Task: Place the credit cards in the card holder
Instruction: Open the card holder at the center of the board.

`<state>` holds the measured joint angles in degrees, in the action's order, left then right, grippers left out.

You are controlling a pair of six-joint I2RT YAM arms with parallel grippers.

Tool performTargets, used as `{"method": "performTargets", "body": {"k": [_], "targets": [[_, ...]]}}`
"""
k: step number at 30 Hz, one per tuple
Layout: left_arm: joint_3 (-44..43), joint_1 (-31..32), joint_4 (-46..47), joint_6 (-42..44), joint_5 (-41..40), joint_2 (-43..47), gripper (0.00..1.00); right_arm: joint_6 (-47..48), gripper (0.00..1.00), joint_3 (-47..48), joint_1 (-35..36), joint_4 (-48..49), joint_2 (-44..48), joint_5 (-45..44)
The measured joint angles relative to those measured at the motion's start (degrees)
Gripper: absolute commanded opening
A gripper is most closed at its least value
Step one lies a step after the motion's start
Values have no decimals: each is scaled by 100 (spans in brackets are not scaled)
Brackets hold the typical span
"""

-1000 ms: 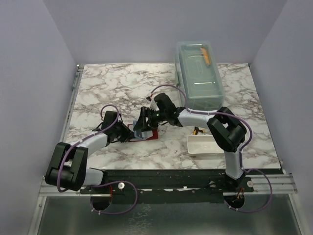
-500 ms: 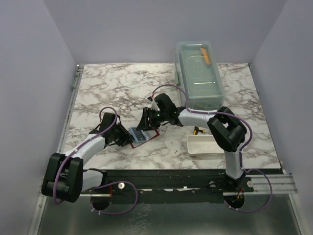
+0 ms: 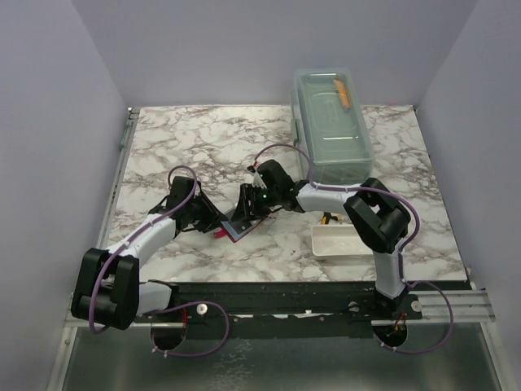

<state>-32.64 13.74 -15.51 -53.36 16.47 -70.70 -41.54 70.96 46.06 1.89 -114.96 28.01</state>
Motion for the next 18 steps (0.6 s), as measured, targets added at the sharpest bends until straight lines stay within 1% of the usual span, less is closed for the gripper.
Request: {"method": "performTargets", "body": {"k": [2, 5, 7, 11, 13, 18], "targets": [[-101, 0, 66, 15, 7, -151, 35, 107, 58, 0, 0, -131, 2, -140], [-160, 0, 107, 44, 20, -302, 36, 330, 68, 0, 0, -302, 28, -343], [-160, 0, 105, 48, 22, -321, 36, 590, 72, 0, 9, -417, 111, -494], [-144, 0, 129, -7, 17, -315, 36, 1263, 74, -4, 37, -595, 164, -684], [-92, 0, 138, -70, 13, -302, 36, 1545, 77, -2, 101, -632, 166, -815], [48, 0, 76, -280, -87, -363, 36, 2109, 80, -2, 518, -636, 238, -1567]]}}
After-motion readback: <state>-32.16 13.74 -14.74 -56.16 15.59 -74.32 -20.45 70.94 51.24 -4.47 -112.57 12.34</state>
